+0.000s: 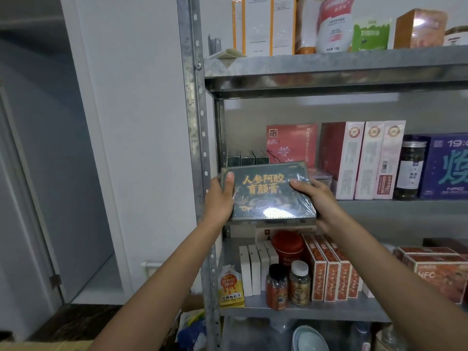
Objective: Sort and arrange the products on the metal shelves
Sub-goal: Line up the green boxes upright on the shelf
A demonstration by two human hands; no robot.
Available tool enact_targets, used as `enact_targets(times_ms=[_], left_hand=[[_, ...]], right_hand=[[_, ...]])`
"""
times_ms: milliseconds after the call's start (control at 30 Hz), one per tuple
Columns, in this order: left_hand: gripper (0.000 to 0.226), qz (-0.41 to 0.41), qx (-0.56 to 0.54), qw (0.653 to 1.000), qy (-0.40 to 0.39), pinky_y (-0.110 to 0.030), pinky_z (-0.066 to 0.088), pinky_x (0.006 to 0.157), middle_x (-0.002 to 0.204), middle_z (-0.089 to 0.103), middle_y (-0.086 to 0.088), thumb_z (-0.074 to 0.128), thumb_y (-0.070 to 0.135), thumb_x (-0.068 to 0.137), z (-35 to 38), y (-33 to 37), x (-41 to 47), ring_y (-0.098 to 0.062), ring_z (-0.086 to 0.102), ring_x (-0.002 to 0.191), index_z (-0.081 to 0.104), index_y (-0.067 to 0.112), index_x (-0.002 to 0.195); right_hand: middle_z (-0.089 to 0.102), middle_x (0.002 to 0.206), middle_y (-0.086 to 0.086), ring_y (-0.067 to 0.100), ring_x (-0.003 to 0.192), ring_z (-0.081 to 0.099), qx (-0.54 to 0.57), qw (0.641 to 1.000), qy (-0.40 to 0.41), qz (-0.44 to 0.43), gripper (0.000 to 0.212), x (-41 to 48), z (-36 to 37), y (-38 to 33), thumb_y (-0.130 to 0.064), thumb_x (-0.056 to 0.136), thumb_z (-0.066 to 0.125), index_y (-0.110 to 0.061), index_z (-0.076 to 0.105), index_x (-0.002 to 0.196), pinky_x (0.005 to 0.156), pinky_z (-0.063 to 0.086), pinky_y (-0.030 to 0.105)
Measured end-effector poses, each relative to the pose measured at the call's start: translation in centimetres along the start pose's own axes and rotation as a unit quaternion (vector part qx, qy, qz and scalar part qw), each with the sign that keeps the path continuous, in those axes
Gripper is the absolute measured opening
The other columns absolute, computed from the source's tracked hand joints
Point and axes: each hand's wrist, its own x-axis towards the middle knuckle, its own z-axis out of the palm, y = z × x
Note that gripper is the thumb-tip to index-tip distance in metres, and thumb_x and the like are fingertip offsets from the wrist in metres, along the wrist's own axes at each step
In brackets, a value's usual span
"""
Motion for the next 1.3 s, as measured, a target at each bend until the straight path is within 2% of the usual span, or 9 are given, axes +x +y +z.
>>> enact_targets(times_ms=[100,233,300,400,600,767,900,1067,1300], left_hand=[[0.087,0.17,0.215,0.962,0.005,-0.048,0.04,0.107,0.15,0.034,-0.009,0.024,0.076,0.082,-0.6,-0.1,-1.4,-0.024,0.04,0.133,0.029,0.021,0.149],[0.09,0.423,0.458,0.782,-0.021,-0.041,0.021,0.112,0.155,0.032,-0.017,0.051,0.068,0.081,-0.2,-0.9,-2.8,-0.034,0.036,0.139,0.032,0.015,0.151],[0.085,0.424,0.509,0.748,-0.034,-0.039,0.011,0.117,0.158,0.025,-0.016,0.067,0.044,0.086,0.4,-1.1,-3.1,-0.032,0.028,0.145,0.024,0.015,0.154],[0.075,0.4,0.517,0.757,0.011,-0.039,0.019,0.119,0.156,0.032,-0.016,0.066,0.005,0.088,0.8,-1.1,-3.4,-0.031,0.032,0.143,0.028,0.013,0.152],[0.07,0.48,0.445,0.752,0.079,-0.045,0.052,0.093,0.119,0.068,-0.018,0.088,-0.005,0.055,0.9,-0.7,-3.4,-0.033,0.067,0.108,0.066,0.001,0.121],[0.06,0.35,0.238,0.905,0.034,-0.018,0.05,0.082,0.112,0.071,-0.002,0.081,0.005,0.074,1.6,-0.4,-3.9,-0.016,0.067,0.094,0.06,0.014,0.13],[0.044,0.169,-0.005,0.986,-0.017,-0.013,0.05,0.074,0.092,0.063,0.023,0.078,0.014,0.08,2.9,0.4,-4.9,0.009,0.059,0.085,0.057,0.042,0.105],[0.034,0.051,-0.22,0.974,-0.033,-0.012,0.054,0.066,0.086,0.069,0.026,0.078,0.015,0.08,5.1,0.4,-6.5,0.01,0.065,0.084,0.057,0.034,0.099],[0.054,-0.002,-0.351,0.936,-0.021,-0.021,0.056,0.078,0.104,0.072,0.012,0.079,0.03,0.072,3.7,0.9,-6.5,-0.005,0.068,0.098,0.054,0.024,0.12]], right_hand=[[0.077,0.09,0.007,0.023,0.081,0.073,0.008,0.999,0.034,0.012,0.036,0.1,-0.3,-0.1,-0.016,0.08,0.074,-0.008,0.063,0.113,0.076,0.06,0.037],[0.076,0.082,0.008,0.022,0.071,0.073,0.026,0.996,0.057,0.061,0.022,-0.1,-0.3,-0.4,-0.017,0.084,0.071,-0.008,0.063,0.103,0.065,0.059,0.035],[0.075,0.087,0.011,0.026,0.077,0.073,0.031,0.994,0.058,0.093,0.019,-0.3,0.0,-0.6,-0.017,0.085,0.07,-0.008,0.063,0.1,0.073,0.059,0.039],[0.074,0.096,0.013,0.03,0.09,0.071,0.038,0.988,0.048,0.145,0.027,-0.7,0.2,-1.0,-0.02,0.085,0.07,-0.009,0.061,0.108,0.086,0.055,0.046],[0.074,0.103,0.013,0.03,0.093,0.072,0.046,0.99,0.0,0.134,0.04,-1.4,-0.6,-1.8,-0.038,0.085,0.067,-0.014,0.06,0.117,0.077,0.056,0.044],[0.073,0.109,0.013,0.031,0.107,0.065,0.109,0.991,0.003,0.083,0.049,-1.7,-0.6,-1.4,-0.062,0.094,0.038,-0.023,0.061,0.115,0.082,0.055,0.048],[0.063,0.127,0.009,0.02,0.114,0.059,0.048,0.996,-0.007,0.075,0.051,-2.4,0.3,1.4,-0.047,0.082,0.058,-0.019,0.059,0.125,0.093,0.049,0.045],[0.066,0.125,0.009,0.027,0.119,0.059,0.077,0.985,-0.046,0.148,0.062,-3.1,0.9,4.9,-0.053,0.081,0.06,-0.016,0.057,0.131,0.098,0.048,0.051],[0.071,0.117,0.011,0.022,0.106,0.069,0.167,0.981,0.02,0.097,0.053,-2.9,-0.7,4.7,-0.032,0.08,0.069,-0.006,0.059,0.124,0.082,0.058,0.036]])
